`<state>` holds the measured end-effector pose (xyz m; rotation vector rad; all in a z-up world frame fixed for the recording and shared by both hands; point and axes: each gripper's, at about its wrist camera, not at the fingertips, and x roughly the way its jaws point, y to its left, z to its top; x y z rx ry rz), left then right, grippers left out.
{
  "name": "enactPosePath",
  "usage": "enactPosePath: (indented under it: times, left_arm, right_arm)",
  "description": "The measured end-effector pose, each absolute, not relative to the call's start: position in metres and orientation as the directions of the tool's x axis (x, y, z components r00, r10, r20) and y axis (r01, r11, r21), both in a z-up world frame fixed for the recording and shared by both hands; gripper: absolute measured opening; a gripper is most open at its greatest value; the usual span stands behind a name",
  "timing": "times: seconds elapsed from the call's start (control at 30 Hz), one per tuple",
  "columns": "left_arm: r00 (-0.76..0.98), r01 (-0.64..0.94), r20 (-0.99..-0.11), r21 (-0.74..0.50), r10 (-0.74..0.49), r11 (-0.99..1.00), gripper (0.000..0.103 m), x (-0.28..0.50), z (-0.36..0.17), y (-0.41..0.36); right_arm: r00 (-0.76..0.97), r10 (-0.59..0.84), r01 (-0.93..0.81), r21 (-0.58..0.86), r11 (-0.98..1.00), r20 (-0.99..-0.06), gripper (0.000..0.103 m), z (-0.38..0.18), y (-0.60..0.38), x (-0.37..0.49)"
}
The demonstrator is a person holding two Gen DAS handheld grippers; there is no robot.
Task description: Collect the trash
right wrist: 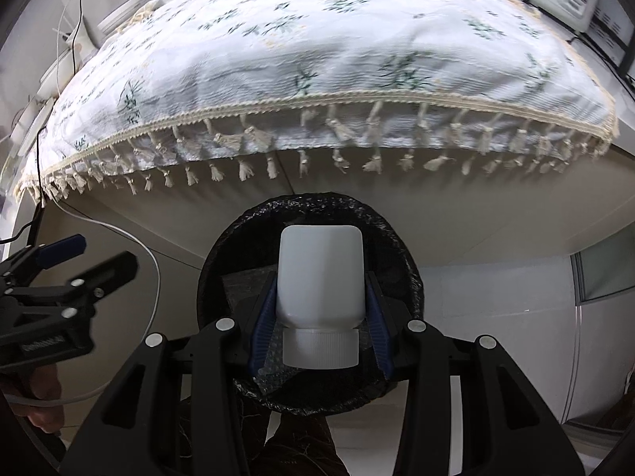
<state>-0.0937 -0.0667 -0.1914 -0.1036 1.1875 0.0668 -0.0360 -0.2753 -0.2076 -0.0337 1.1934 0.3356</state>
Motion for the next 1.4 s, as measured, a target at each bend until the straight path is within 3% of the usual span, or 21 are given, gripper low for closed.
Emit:
enactPosePath:
  times: [0.2,0.27,0.37,0.57,1.0,1.4]
  left_arm:
    - [0.382,-0.124,-0.924,-0.050,0.001,0.991,0.097,-0.099,-0.183,-0.049]
    - [0.388,-0.126,-0.921,-0.057,-0.003,0.990,0.097,-0.098,-0.179,-0.046]
    - [0.405,-0.124,-0.914,-0.059,-0.004,0.991,0.097,-0.098,-0.170,-0.041]
    - [0.468,-0.127,-0.884,-0.079,-0.010,0.989,0.097,-0.098,-0.127,-0.032]
    - [0.552,-0.170,-0.833,-0.085,0.024,0.982,0.097,-0.116,-0.023,-0.021]
    - [0.562,-0.169,-0.827,-0.075,0.033,0.983,0.097,-0.125,0.004,-0.018]
  right_arm:
    - [0.340,0.243,-0.278,0.150,0.949,-0.908,0.045,-0.201,-0.270,-0.031]
    - [0.361,0.237,-0.270,0.142,0.952,-0.902,0.059,-0.195,-0.272,-0.030]
    - [0.384,0.227,-0.261,0.130,0.956,-0.895,0.072,-0.183,-0.277,-0.029]
    - [0.452,0.198,-0.218,0.108,0.970,-0.870,0.090,-0.144,-0.291,-0.026]
    - [0.585,0.146,-0.185,0.044,0.982,-0.798,0.095,-0.023,-0.309,-0.037]
    - [0.587,0.143,-0.184,0.040,0.982,-0.797,0.095,0.000,-0.306,-0.042]
